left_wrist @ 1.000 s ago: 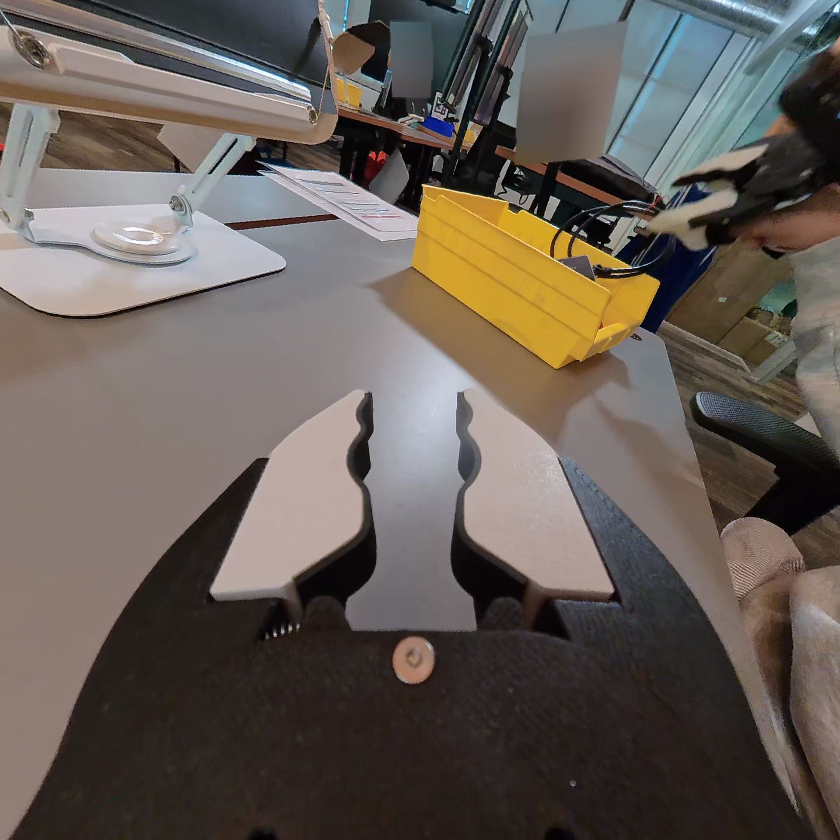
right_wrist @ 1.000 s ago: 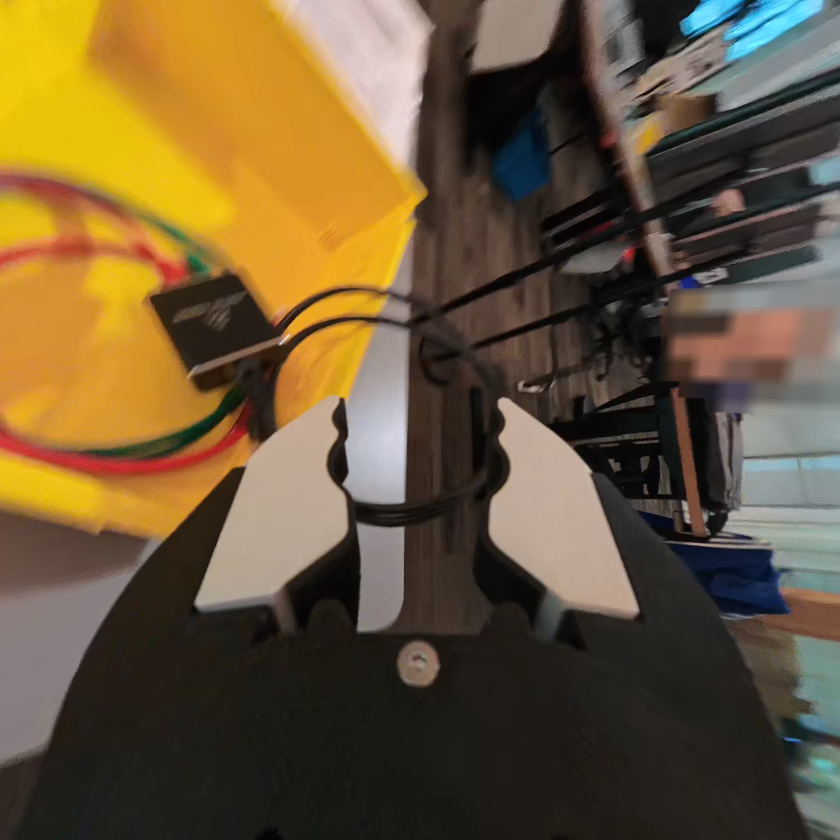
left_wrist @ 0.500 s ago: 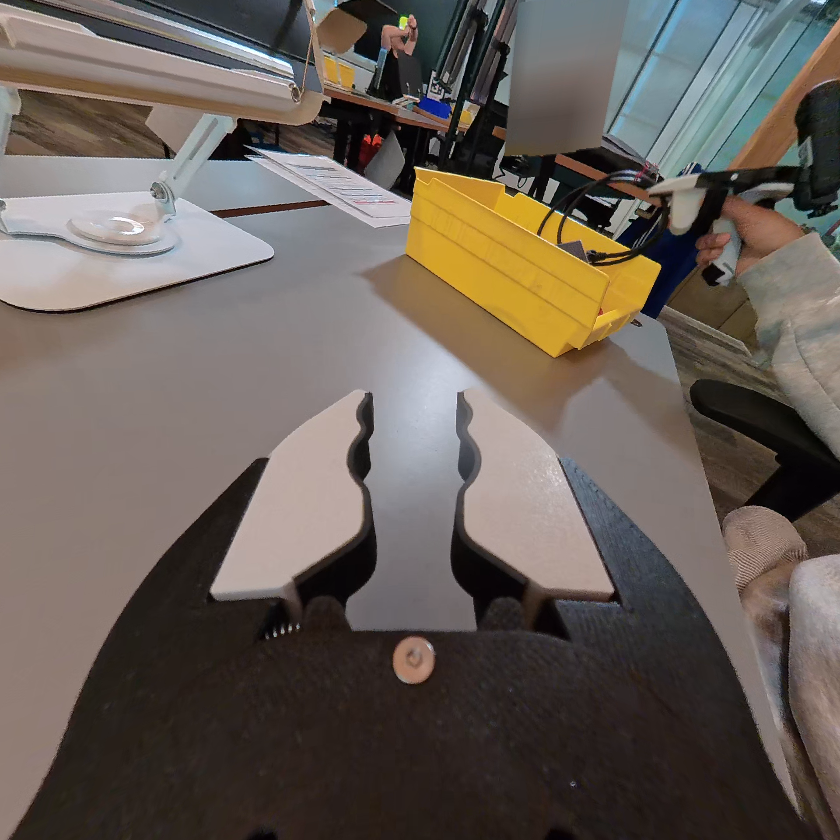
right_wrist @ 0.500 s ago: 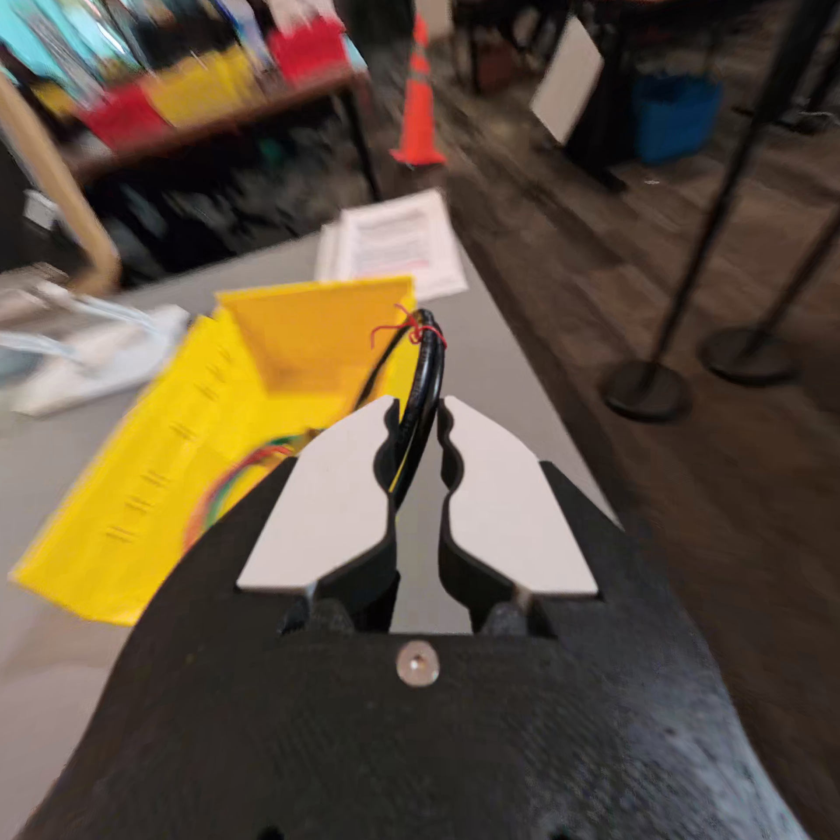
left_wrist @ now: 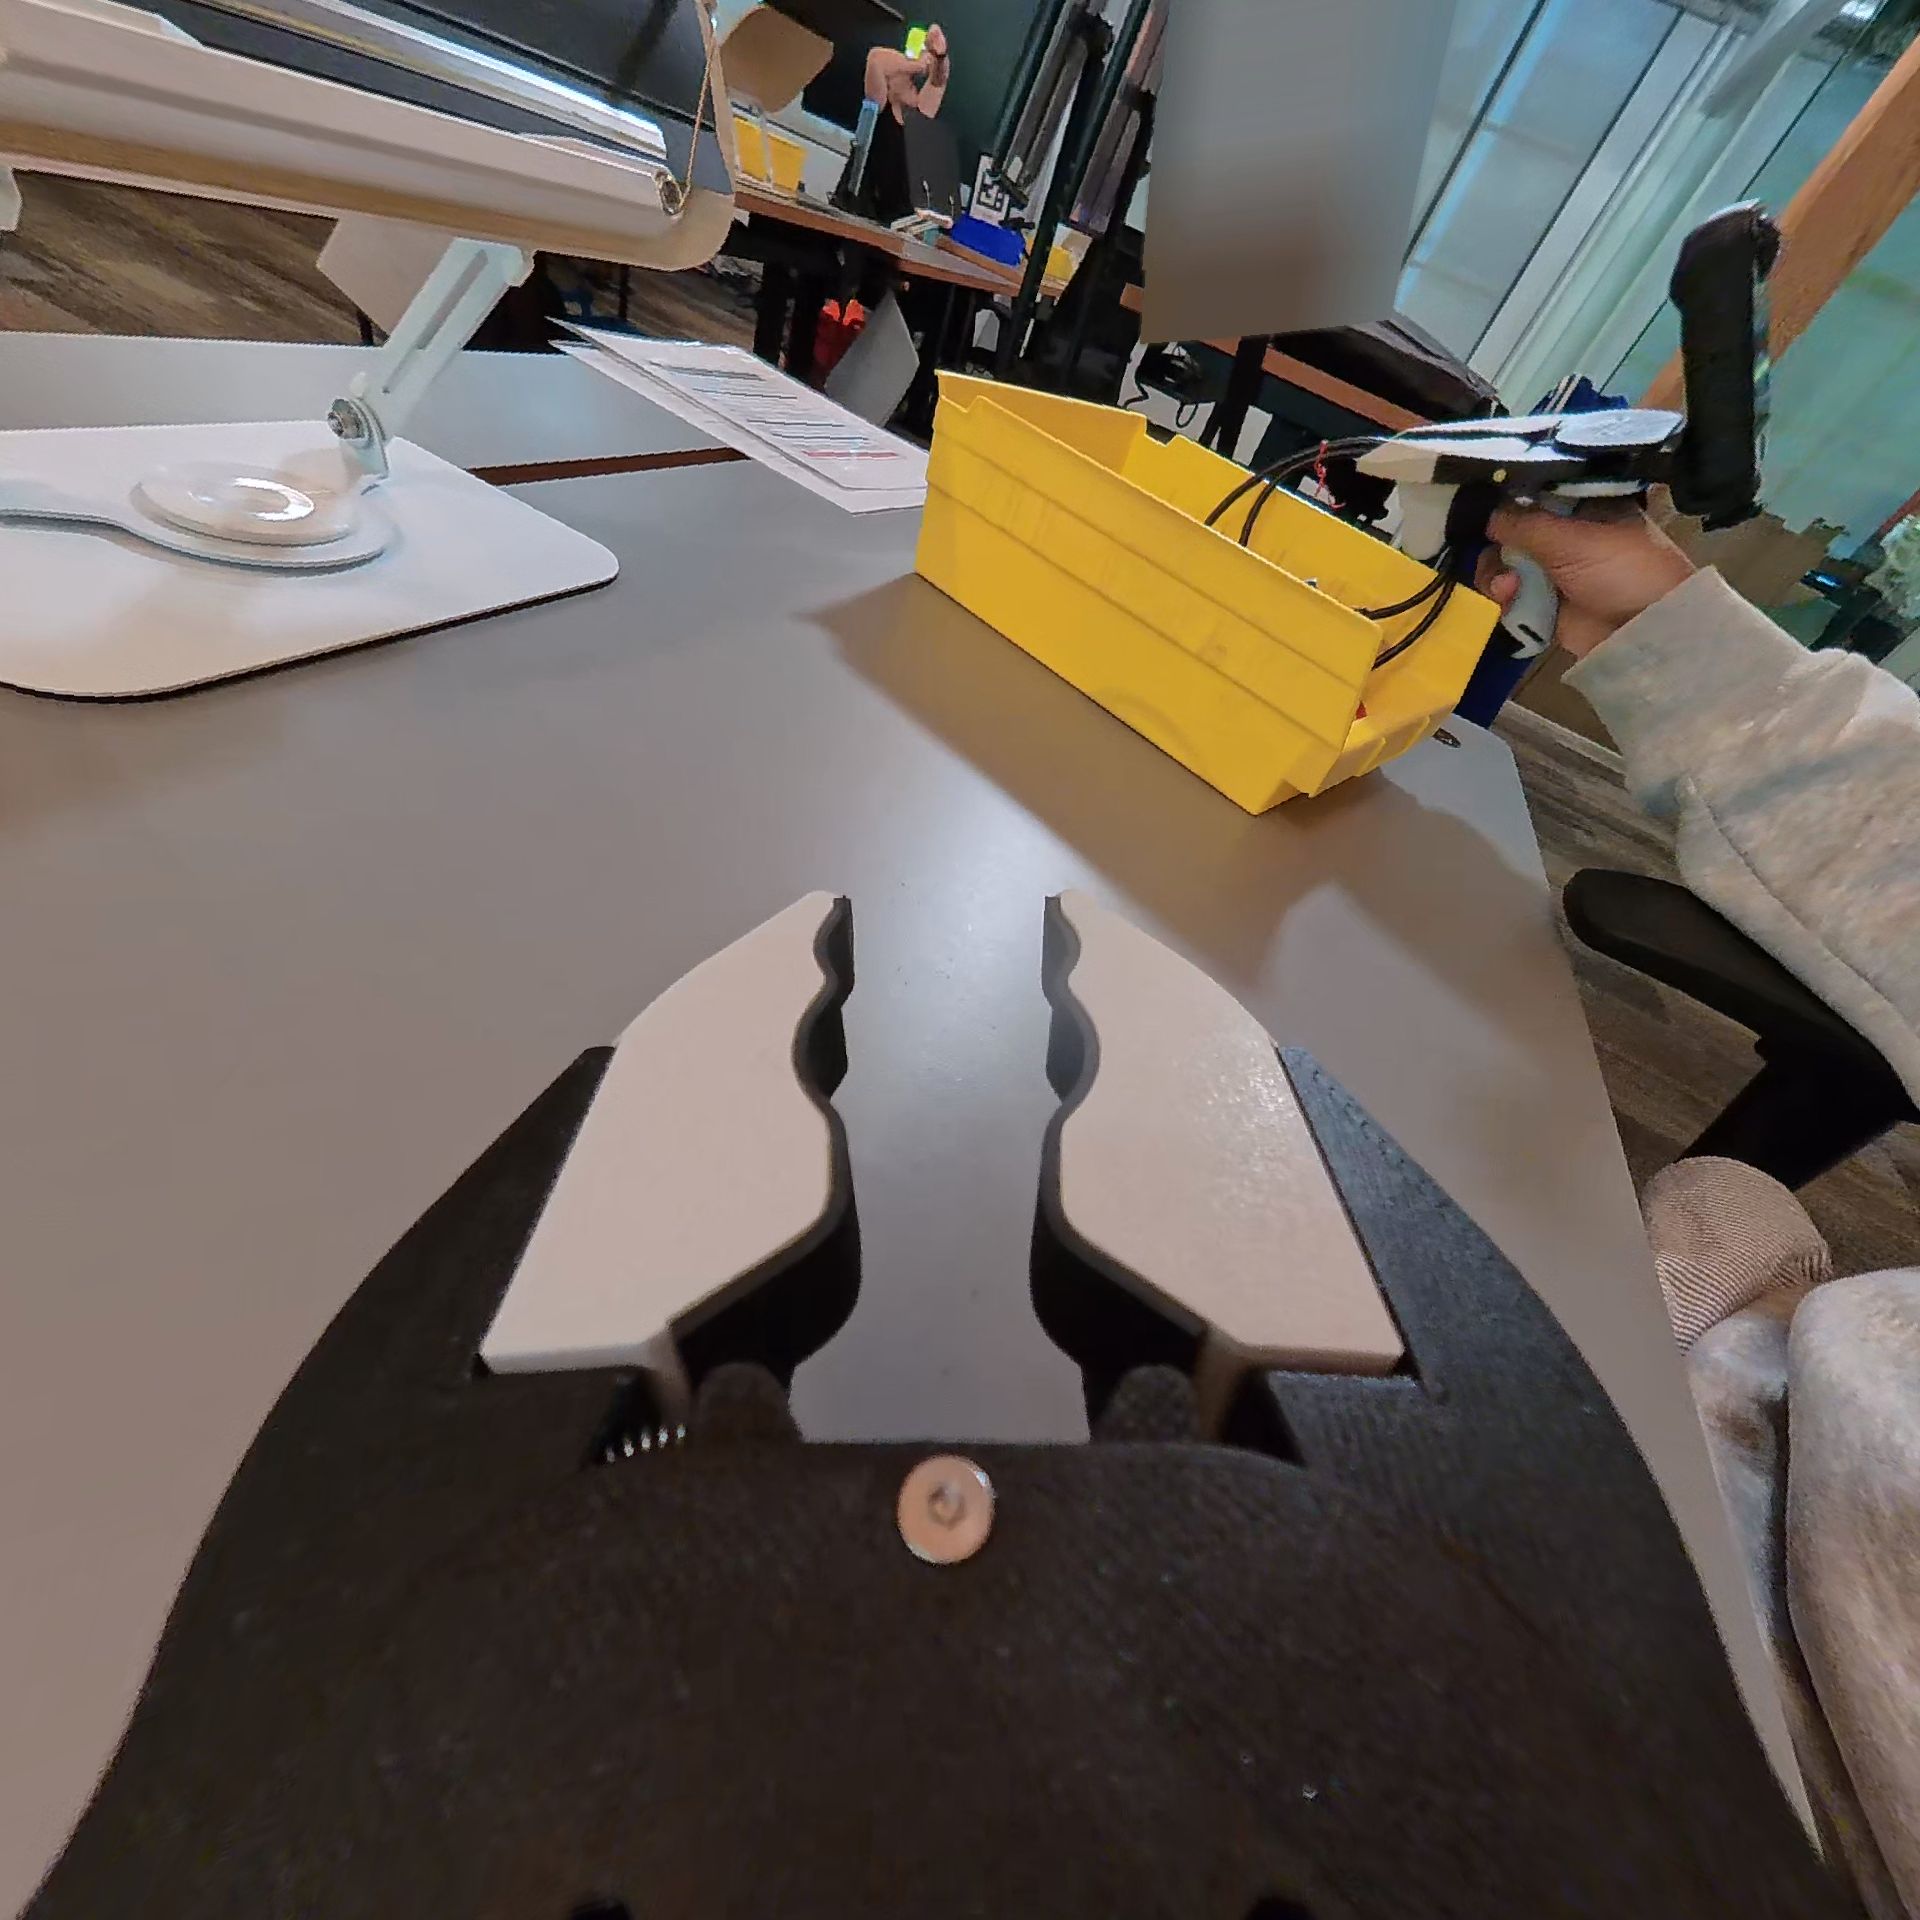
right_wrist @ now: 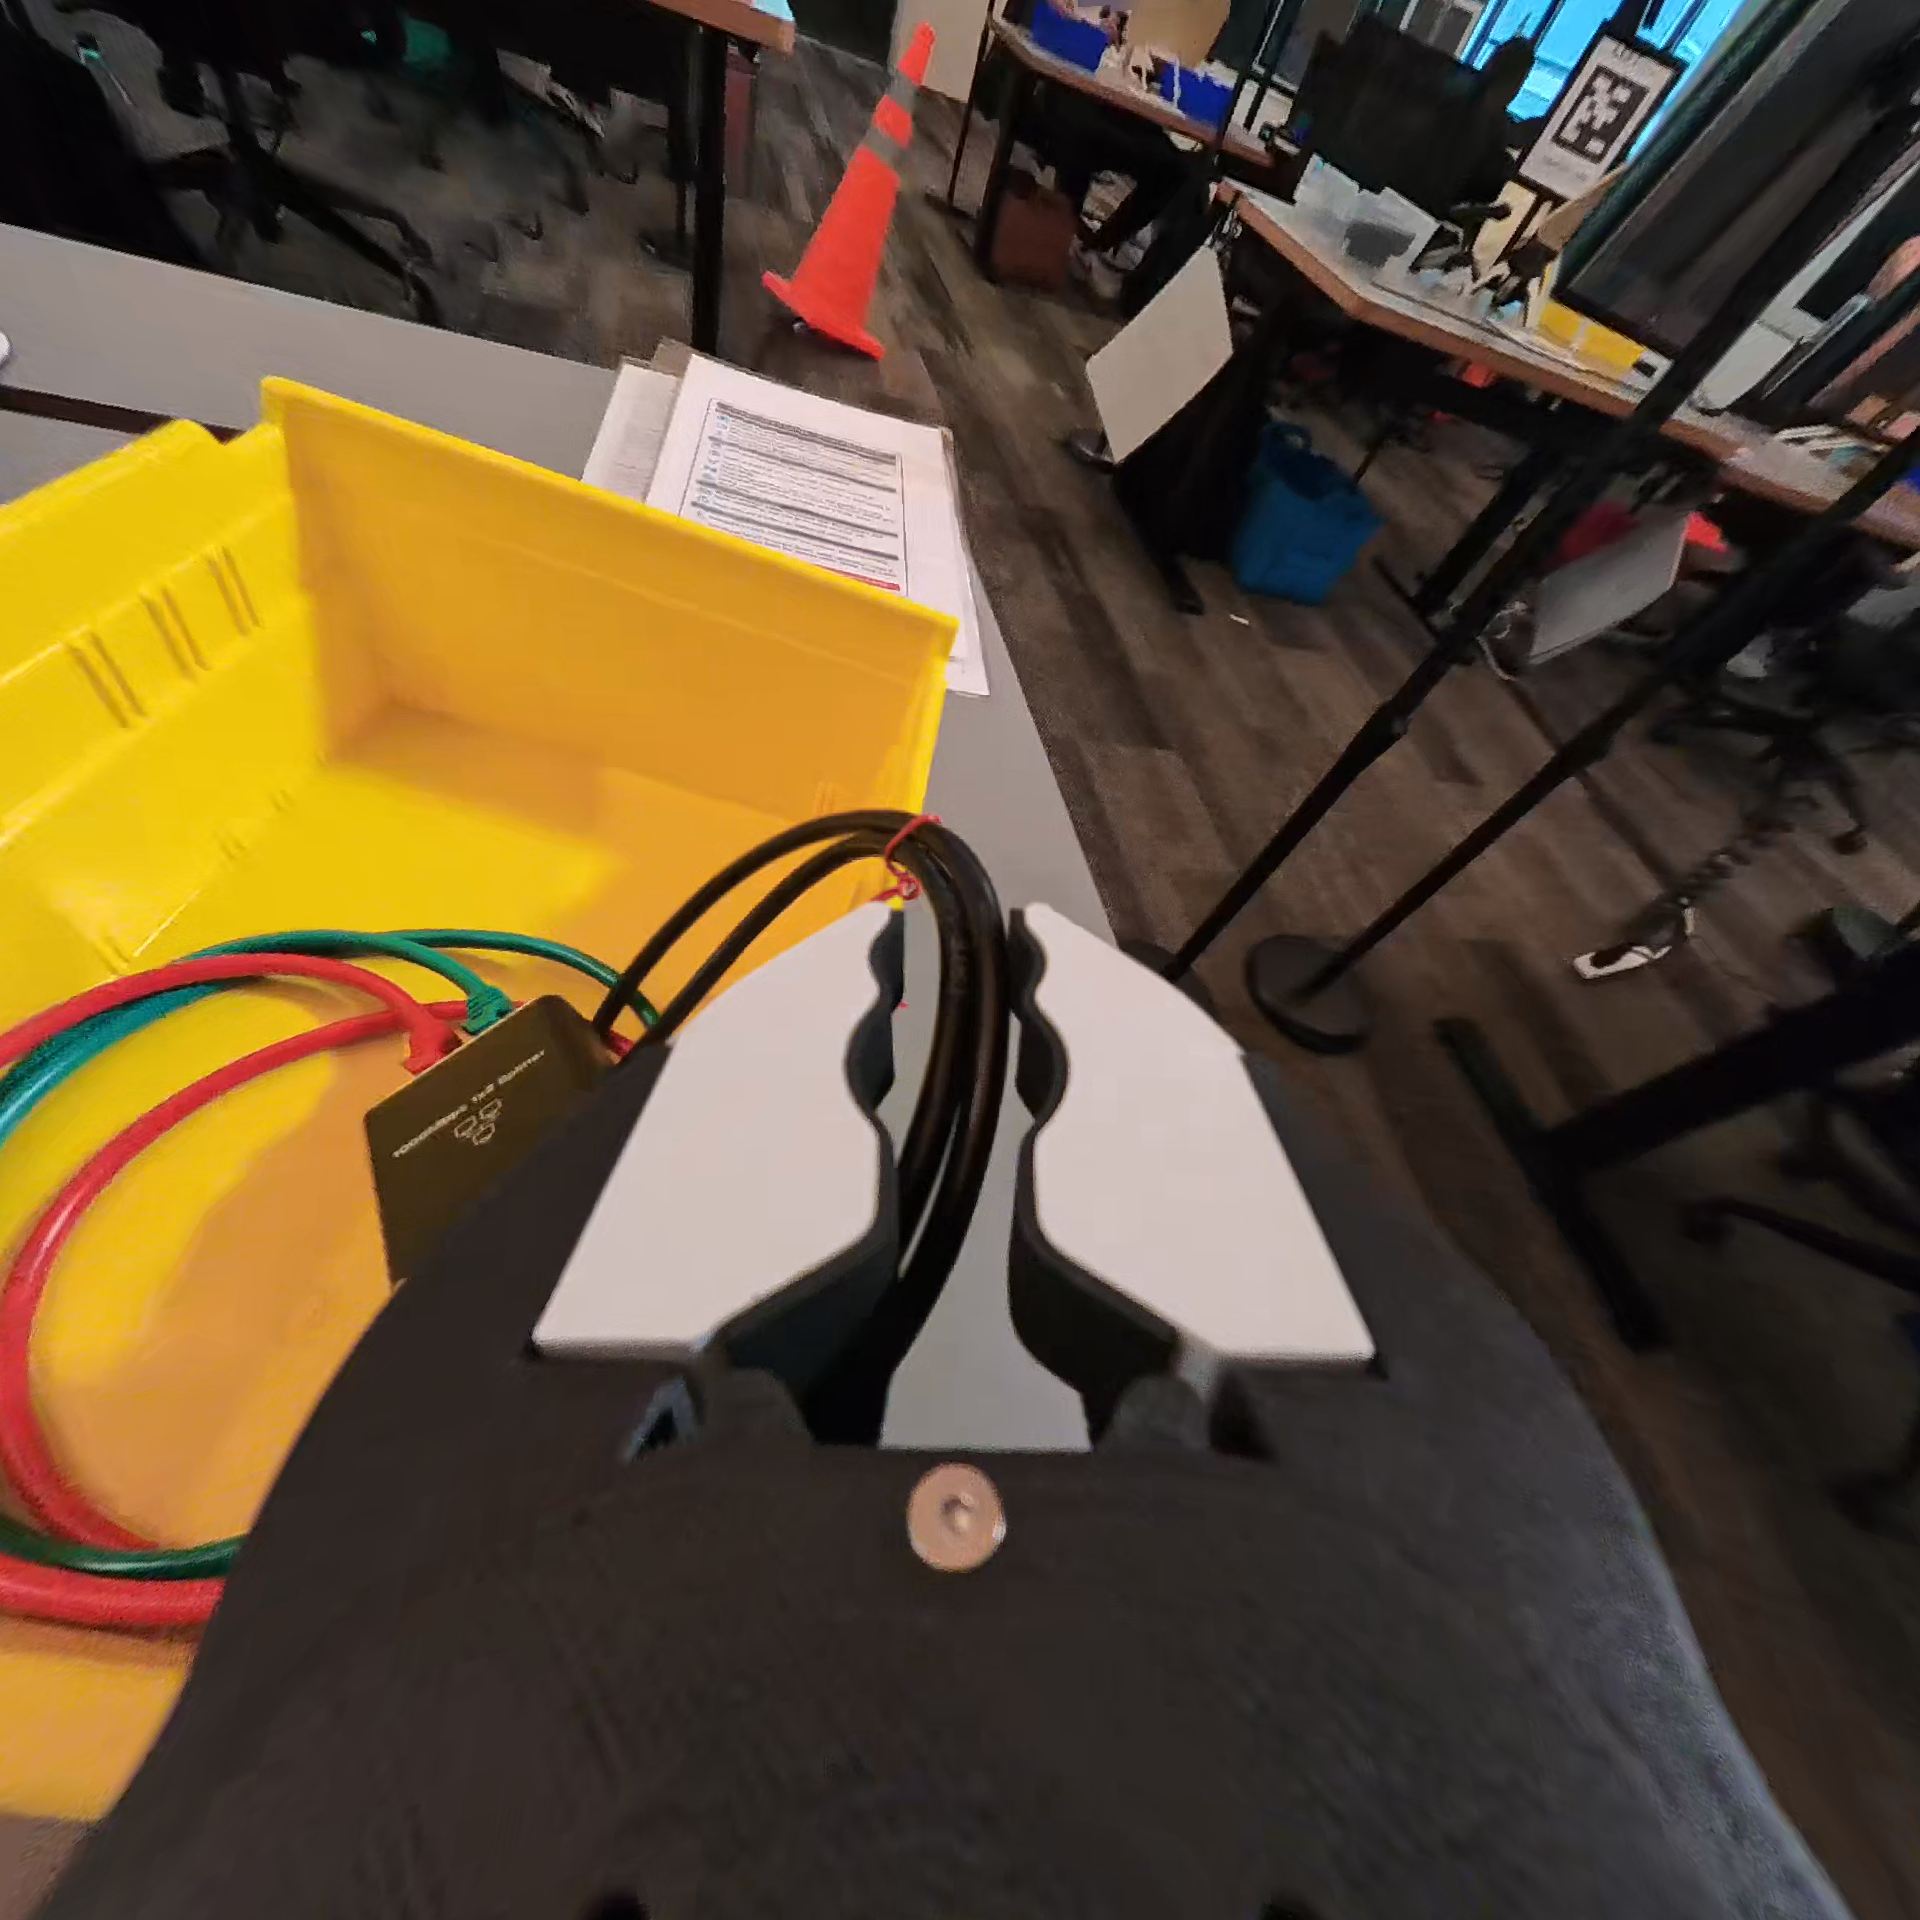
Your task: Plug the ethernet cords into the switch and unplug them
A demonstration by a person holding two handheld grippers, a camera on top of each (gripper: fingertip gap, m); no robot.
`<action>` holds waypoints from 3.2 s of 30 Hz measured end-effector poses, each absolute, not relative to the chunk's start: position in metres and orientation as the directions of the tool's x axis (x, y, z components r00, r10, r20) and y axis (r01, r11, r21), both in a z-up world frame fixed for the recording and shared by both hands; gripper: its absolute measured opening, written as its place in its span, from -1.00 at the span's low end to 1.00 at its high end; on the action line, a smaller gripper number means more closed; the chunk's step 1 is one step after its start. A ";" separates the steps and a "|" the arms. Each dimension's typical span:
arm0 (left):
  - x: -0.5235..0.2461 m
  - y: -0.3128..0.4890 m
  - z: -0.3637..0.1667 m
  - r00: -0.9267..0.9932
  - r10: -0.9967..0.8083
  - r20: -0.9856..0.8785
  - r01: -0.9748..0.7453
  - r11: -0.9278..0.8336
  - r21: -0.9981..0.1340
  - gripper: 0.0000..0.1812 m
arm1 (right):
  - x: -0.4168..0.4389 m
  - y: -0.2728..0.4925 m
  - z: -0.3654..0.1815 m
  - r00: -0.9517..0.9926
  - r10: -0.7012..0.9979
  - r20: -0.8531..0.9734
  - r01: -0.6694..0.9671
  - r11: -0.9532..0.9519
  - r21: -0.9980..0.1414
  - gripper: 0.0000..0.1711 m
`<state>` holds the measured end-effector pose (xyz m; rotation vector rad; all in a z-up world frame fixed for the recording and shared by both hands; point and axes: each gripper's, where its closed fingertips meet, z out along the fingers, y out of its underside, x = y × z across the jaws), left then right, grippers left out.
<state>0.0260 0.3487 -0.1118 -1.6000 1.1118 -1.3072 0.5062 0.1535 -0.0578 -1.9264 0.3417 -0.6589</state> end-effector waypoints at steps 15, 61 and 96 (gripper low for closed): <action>0.024 0.350 -0.109 0.096 -0.948 0.304 -0.138 -0.315 -0.939 -0.62 | 0.497 0.096 -0.047 0.833 -0.538 -0.127 -0.156 -0.007 -0.988 -0.41; 0.031 0.345 -0.111 0.078 -0.936 0.344 -0.132 -0.352 -0.927 -0.63 | 0.476 0.141 -0.133 0.874 -0.484 -0.043 -0.214 -0.304 -0.928 -0.87; 0.001 0.348 -0.111 0.181 -0.926 0.332 -0.108 -0.354 -0.929 -0.59 | 0.422 0.173 -0.105 0.852 -0.310 -0.422 -0.474 -0.114 -0.873 -0.86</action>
